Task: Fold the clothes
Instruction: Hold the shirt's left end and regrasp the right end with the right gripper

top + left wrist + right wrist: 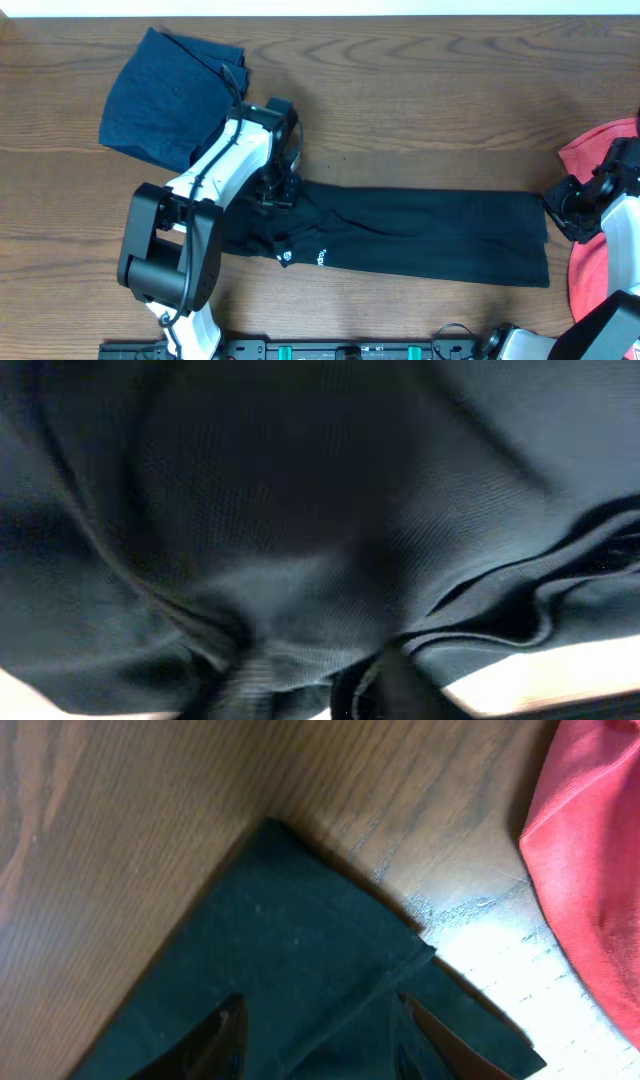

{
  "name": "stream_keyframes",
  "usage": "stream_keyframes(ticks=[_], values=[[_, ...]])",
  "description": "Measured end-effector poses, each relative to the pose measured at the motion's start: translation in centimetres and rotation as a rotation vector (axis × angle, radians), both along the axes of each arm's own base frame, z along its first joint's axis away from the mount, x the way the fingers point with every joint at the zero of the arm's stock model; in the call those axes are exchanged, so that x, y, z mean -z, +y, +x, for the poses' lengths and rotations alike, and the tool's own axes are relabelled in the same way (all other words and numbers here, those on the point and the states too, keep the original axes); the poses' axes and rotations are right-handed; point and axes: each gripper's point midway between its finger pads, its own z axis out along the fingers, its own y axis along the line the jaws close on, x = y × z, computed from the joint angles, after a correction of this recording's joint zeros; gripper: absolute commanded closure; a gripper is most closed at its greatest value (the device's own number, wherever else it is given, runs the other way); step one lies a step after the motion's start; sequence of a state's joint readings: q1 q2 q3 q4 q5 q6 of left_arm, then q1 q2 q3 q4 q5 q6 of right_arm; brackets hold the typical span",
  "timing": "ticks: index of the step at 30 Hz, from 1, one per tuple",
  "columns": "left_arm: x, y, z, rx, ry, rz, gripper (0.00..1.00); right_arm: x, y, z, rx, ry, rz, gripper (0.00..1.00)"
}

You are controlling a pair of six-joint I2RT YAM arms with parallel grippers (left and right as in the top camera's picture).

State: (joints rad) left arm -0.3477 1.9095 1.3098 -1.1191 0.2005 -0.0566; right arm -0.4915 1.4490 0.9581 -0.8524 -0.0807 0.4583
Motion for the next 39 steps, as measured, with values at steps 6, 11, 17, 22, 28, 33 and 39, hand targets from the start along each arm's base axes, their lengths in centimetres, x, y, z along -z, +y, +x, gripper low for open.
stream_keyframes(ticks=[6, 11, 17, 22, 28, 33, 39], values=[[0.8, 1.1, -0.9, 0.014, 0.018, 0.049, 0.94, 0.0, -0.1, 0.1, -0.003, -0.004, -0.004, 0.49], [1.0, 1.2, -0.2, 0.013, -0.012, 0.051, 0.87, 0.5, -0.9, 0.1, 0.007, 0.015, -0.040, 0.46], [1.1, 1.1, 0.3, 0.008, -0.031, 0.049, 0.66, 4.1, -0.3, -1.5, 0.005, 0.170, 0.029, 0.46], [1.2, 1.1, 0.4, 0.008, -0.034, 0.048, 0.63, 6.3, 0.2, -2.3, 0.002, 0.251, 0.072, 0.51], [1.2, 1.1, 0.4, 0.007, -0.035, 0.048, 0.62, 6.6, 0.1, -2.5, 0.006, 0.261, 0.070, 0.54], [1.2, 1.1, 0.4, 0.008, -0.035, 0.048, 0.58, 6.6, -0.4, -3.2, 0.025, 0.297, 0.037, 0.46], [1.2, 1.1, 0.4, 0.007, -0.035, 0.048, 0.58, 7.1, -0.8, -3.9, 0.045, 0.319, 0.005, 0.59]])
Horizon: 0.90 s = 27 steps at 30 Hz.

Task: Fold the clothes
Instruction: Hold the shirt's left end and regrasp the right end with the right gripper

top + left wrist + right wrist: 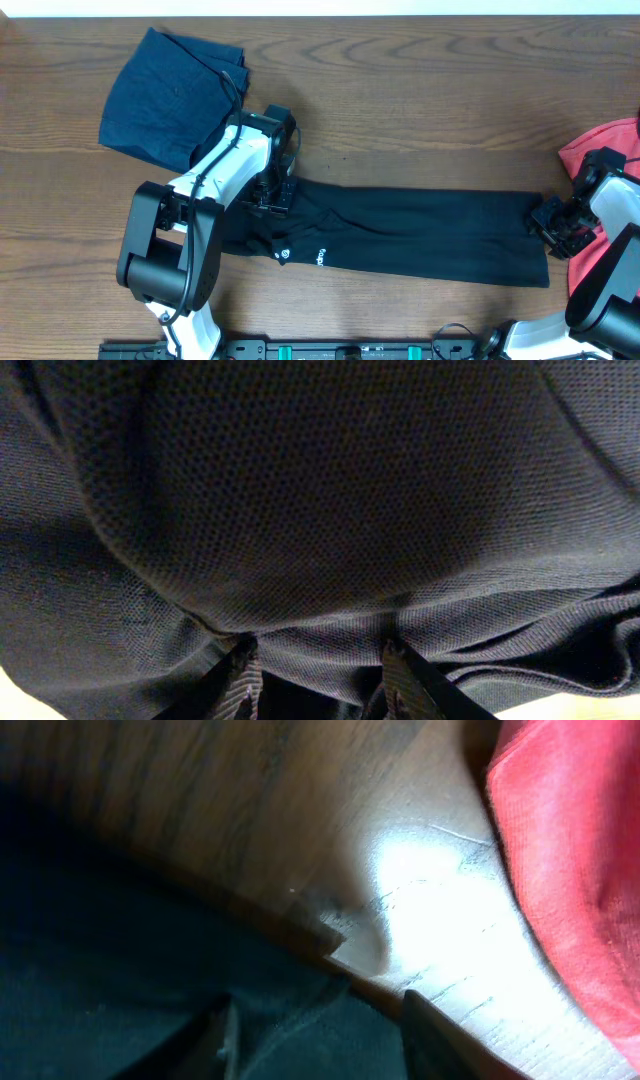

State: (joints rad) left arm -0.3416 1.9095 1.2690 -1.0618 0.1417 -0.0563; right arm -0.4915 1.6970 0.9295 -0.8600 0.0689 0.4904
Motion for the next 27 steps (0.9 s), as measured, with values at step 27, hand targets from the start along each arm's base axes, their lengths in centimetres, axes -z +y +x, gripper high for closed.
stream_keyframes(ticks=[27], values=[[0.0, 0.2, 0.1, 0.002, -0.004, 0.010, 0.58, -3.6, -1.4, 0.4, 0.064, -0.140, -0.093, 0.60]])
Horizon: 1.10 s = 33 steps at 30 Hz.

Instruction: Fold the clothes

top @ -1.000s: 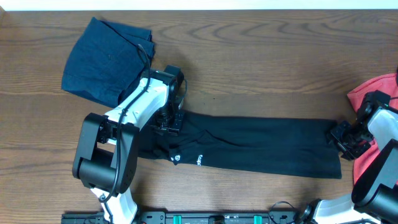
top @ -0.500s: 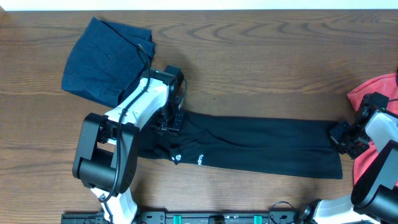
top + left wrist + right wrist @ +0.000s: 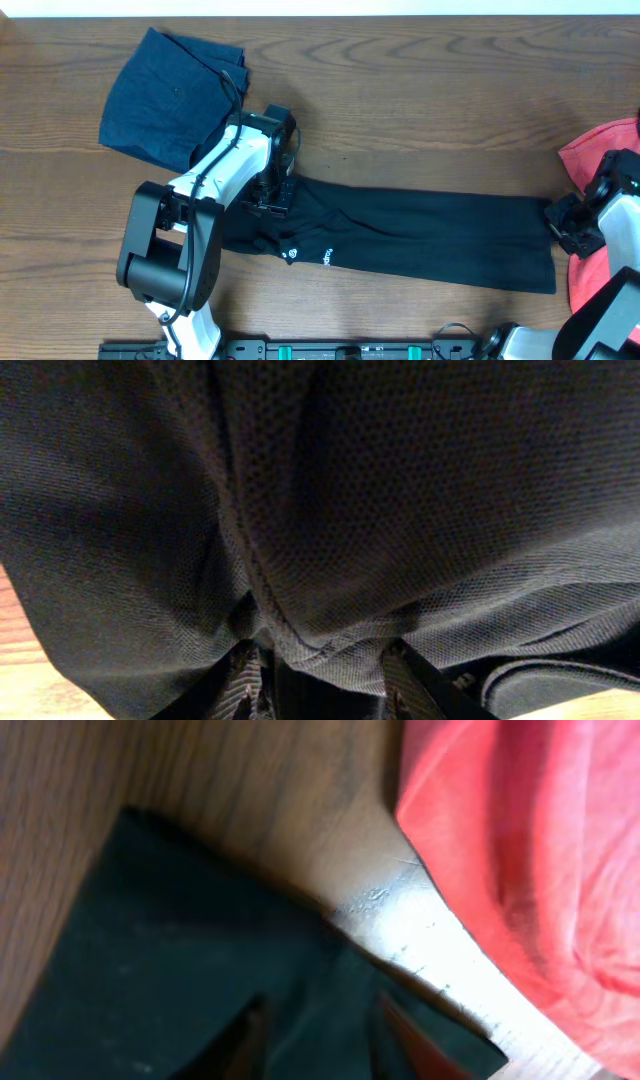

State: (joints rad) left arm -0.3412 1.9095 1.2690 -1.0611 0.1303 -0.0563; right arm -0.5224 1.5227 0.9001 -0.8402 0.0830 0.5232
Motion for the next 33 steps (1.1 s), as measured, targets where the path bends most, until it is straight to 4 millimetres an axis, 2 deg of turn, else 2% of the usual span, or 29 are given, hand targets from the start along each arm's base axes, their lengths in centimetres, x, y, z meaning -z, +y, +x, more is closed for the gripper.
stream_keyframes(ticks=[7, 14, 18, 23, 27, 31, 33], values=[[0.0, 0.0, 0.0, 0.000, 0.000, 0.001, 0.58, 0.4, -0.3, 0.3, 0.000, -0.016, -0.016, 0.55], [0.0, 0.1, 0.0, 0.001, -0.001, 0.003, 0.58, 2.6, -0.1, -1.0, 0.030, 0.006, -0.030, 0.53], [0.0, 0.1, 0.0, 0.001, 0.000, 0.003, 0.58, 3.8, -0.3, -2.3, 0.069, 0.018, -0.036, 0.55], [0.0, 0.1, 0.0, 0.001, -0.001, 0.003, 0.58, 3.8, -1.2, -2.1, 0.104, -0.012, -0.048, 0.58], [0.0, 0.1, 0.0, 0.001, -0.001, 0.003, 0.58, 3.7, -1.6, -1.6, 0.121, -0.040, -0.053, 0.69], [0.0, 0.1, 0.0, 0.001, -0.001, 0.003, 0.58, 3.7, -1.6, -1.5, 0.128, -0.049, -0.046, 0.92], [0.0, 0.1, 0.0, 0.001, -0.001, 0.003, 0.58, 3.7, -1.6, -1.5, 0.135, -0.052, -0.045, 0.99]])
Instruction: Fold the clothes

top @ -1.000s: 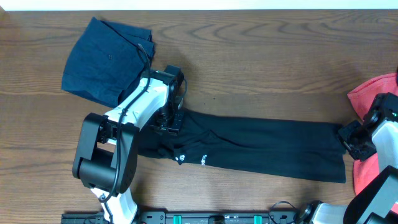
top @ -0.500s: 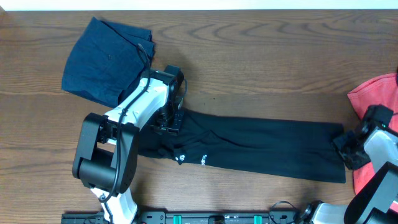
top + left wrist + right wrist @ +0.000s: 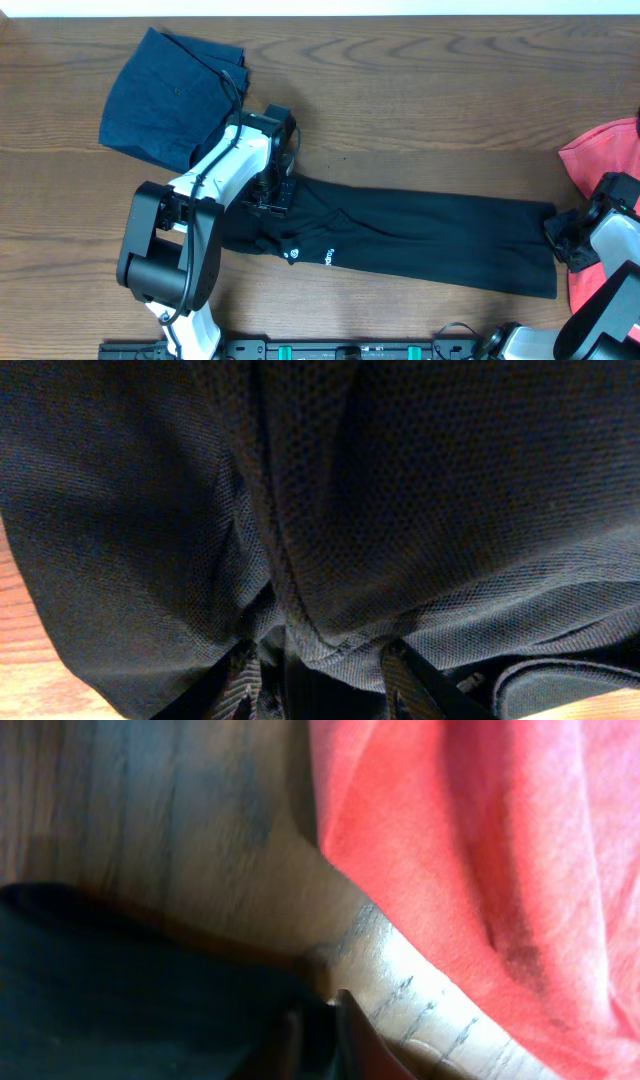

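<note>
Black pants (image 3: 420, 240) lie stretched left to right across the wooden table (image 3: 430, 110). My left gripper (image 3: 272, 195) rests on their waist end. In the left wrist view it (image 3: 320, 660) is open, its fingers (image 3: 398, 670) spread wide and pressed into the bunched black mesh cloth (image 3: 400, 490). My right gripper (image 3: 562, 238) is at the pants' right hem. In the right wrist view it (image 3: 318, 1015) is shut on the black hem edge (image 3: 130, 970), low over the wood.
A folded navy garment (image 3: 165, 95) lies at the back left, just beyond the left arm. A red garment (image 3: 600, 150) is heaped at the right edge, close beside the right gripper, and fills the right wrist view's upper right (image 3: 480, 850).
My right gripper's fingers, partly apart over the hem, have shut on it. The pants' right end sits slightly farther right and nearer the front. The left gripper has not moved.
At first my right gripper was open above the hem corner and the left was over the waist. Then the right came down at the hem beside the red garment while the left pressed into the cloth. Now the right is shut on the hem and the pants lie slightly longer.
</note>
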{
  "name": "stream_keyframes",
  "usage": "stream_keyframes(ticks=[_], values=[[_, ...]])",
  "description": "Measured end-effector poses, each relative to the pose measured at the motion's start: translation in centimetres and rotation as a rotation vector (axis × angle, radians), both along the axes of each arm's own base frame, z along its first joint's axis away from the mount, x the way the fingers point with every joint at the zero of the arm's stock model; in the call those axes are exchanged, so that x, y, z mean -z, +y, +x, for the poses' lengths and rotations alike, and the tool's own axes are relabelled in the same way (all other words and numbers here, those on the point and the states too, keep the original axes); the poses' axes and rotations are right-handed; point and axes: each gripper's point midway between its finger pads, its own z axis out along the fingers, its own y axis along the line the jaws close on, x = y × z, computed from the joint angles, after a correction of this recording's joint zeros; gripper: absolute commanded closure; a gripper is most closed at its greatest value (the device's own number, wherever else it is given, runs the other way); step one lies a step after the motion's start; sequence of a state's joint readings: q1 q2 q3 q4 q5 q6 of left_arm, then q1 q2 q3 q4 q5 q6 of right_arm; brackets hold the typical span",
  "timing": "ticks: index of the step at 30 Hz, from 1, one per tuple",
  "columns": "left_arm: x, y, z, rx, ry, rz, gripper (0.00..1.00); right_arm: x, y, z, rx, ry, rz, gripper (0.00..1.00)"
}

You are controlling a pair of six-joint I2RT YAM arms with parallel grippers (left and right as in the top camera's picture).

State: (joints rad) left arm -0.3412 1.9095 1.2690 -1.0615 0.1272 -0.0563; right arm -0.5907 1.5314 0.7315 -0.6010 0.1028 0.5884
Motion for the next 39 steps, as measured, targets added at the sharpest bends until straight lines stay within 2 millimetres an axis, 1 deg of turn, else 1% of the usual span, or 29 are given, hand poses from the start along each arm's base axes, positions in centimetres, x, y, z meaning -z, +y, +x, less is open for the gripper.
stream_keyframes(ticks=[4, 9, 11, 14, 15, 17, 19, 20, 23, 26, 30, 31, 32, 33, 34, 35, 37, 39], values=[[0.0, 0.0, 0.0, 0.000, 0.000, 0.000, 0.58, 0.0, 0.0, 0.0, 0.000, 0.001, 0.002, 0.99], [0.0, 0.0, 0.0, 0.000, 0.000, 0.000, 0.58, -0.2, 0.7, -0.9, -0.001, 0.036, 0.033, 0.99], [0.0, 0.0, 0.0, 0.000, 0.000, 0.000, 0.58, -0.7, 1.0, -1.1, -0.002, 0.037, 0.046, 0.99], [-0.1, 0.2, -0.1, 0.001, 0.008, 0.002, 0.59, -2.6, 1.1, -0.6, -0.006, -0.006, 0.039, 0.99], [-0.1, 0.3, -0.2, -0.003, 0.012, 0.003, 0.60, -3.3, 1.1, -0.4, -0.007, -0.025, 0.031, 0.99], [-0.4, 0.6, -0.1, -0.014, 0.017, 0.005, 0.66, -4.6, 1.1, -0.3, -0.008, -0.056, 0.015, 0.99], [-0.8, 0.8, 0.4, -0.027, 0.008, 0.002, 0.81, -5.5, 1.3, -0.6, -0.008, -0.065, 0.008, 0.99], [-1.0, 0.9, 0.8, -0.037, -0.001, -0.001, 0.93, -5.7, 1.4, -0.9, -0.007, -0.058, 0.007, 0.99], [-1.3, 1.4, 1.6, -0.052, -0.019, -0.007, 0.94, -5.6, 1.6, -2.2, -0.001, -0.004, 0.009, 0.99], [-1.4, 2.1, 1.7, -0.075, -0.013, -0.005, 0.94, -5.5, 1.6, -3.4, 0.013, 0.052, 0.001, 0.99], [-1.4, 2.8, 1.8, -0.100, -0.012, -0.004, 0.94, -5.6, 1.2, -4.0, 0.026, 0.077, -0.027, 0.99], [-1.4, 2.9, 1.9, -0.103, -0.012, -0.004, 0.91, -5.6, 1.1, -4.0, 0.030, 0.080, -0.033, 0.98], [-1.4, 2.9, 1.9, -0.103, -0.012, -0.005, 0.83, -5.5, 1.1, -4.2, 0.037, 0.086, -0.037, 0.94], [-1.4, 2.9, 1.9, -0.100, -0.012, -0.005, 0.74, -5.3, 1.0, -4.4, 0.046, 0.090, -0.043, 0.84], [-1.4, 2.9, 1.9, -0.099, -0.011, -0.010, 0.65, -5.2, 1.0, -4.5, 0.057, 0.093, -0.047, 0.76], [-1.4, 2.8, 1.9, -0.100, -0.010, -0.013, 0.57, -5.0, 0.9, -4.6, 0.062, 0.098, -0.053, 0.75], [-1.4, 2.4, 1.8, -0.107, -0.004, -0.033, 0.50, -4.8, 0.8, -4.8, 0.067, 0.102, -0.059, 0.77], [-1.5, 2.0, 1.7, -0.115, 0.002, -0.055, 0.45, -4.8, 0.8, -4.7, 0.071, 0.097, -0.062, 0.78]])
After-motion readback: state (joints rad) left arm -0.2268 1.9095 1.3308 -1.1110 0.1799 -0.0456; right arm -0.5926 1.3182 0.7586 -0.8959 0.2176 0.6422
